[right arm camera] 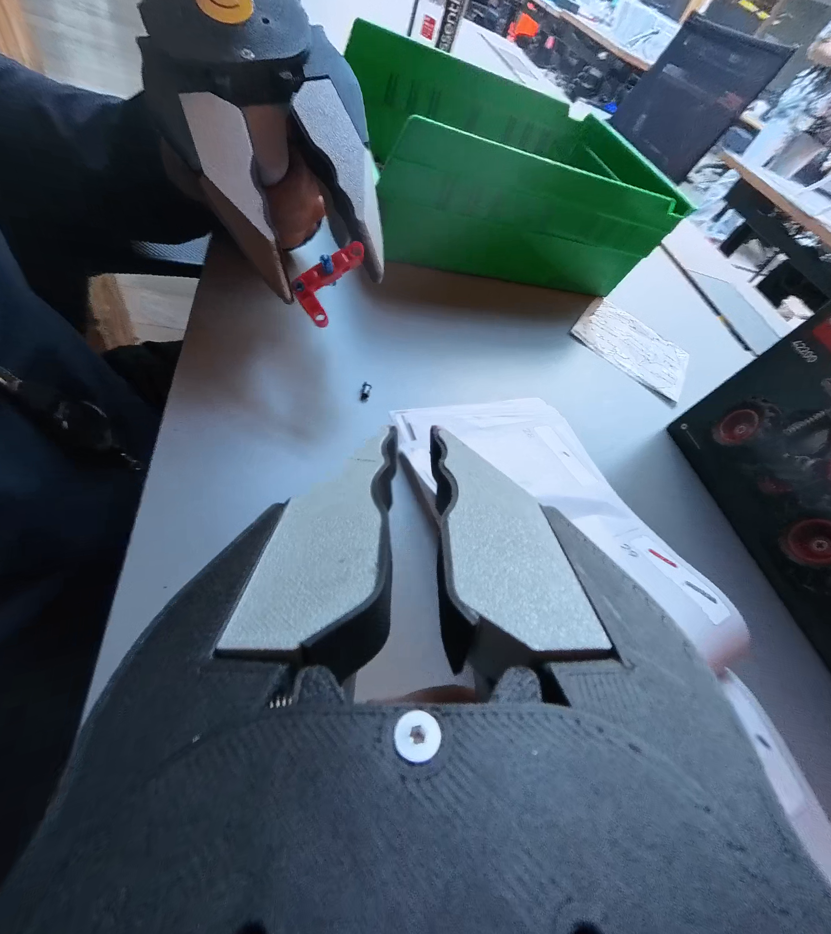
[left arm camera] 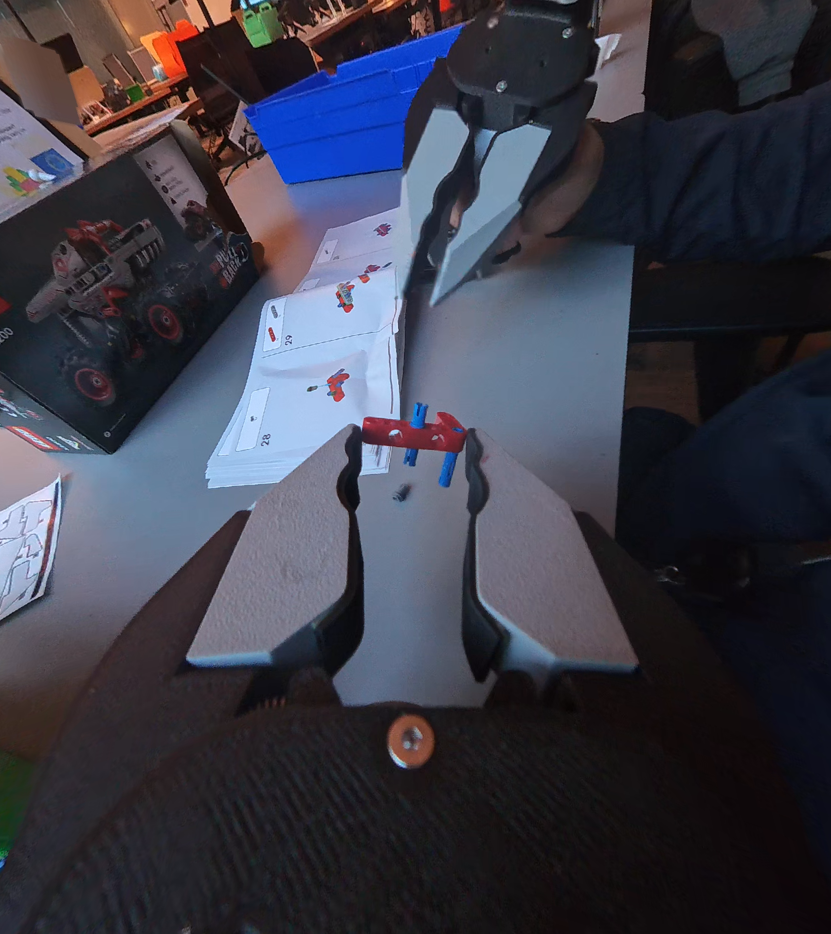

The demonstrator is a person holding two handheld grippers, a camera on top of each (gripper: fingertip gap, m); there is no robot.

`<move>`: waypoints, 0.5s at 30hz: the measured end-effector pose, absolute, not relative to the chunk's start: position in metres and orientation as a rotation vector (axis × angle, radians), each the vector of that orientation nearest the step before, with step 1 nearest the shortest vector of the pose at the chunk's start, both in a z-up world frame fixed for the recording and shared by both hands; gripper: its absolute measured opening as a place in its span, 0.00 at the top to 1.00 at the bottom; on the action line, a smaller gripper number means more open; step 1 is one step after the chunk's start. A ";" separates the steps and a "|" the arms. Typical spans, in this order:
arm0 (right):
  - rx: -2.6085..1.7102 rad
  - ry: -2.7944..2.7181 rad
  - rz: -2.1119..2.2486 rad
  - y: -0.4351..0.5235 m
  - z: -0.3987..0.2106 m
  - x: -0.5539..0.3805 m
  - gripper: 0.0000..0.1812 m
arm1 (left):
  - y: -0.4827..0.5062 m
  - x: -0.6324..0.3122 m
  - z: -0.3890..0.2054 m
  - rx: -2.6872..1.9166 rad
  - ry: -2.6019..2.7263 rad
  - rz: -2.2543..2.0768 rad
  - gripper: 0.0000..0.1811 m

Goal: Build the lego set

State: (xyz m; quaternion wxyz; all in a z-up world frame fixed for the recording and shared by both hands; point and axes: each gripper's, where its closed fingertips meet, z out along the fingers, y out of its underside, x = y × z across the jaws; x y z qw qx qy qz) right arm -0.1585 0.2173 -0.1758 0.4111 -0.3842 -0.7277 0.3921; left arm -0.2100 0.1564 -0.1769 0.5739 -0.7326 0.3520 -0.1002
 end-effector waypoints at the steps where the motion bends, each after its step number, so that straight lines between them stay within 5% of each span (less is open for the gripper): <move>1: -0.972 -1.849 1.000 0.215 -0.178 -0.158 0.94 | 0.156 -0.210 -0.177 -1.715 0.823 -0.233 0.79; 15: -0.980 -1.717 1.263 0.213 -0.143 -0.149 0.92 | 0.156 -0.210 -0.178 -1.713 0.835 -0.195 0.79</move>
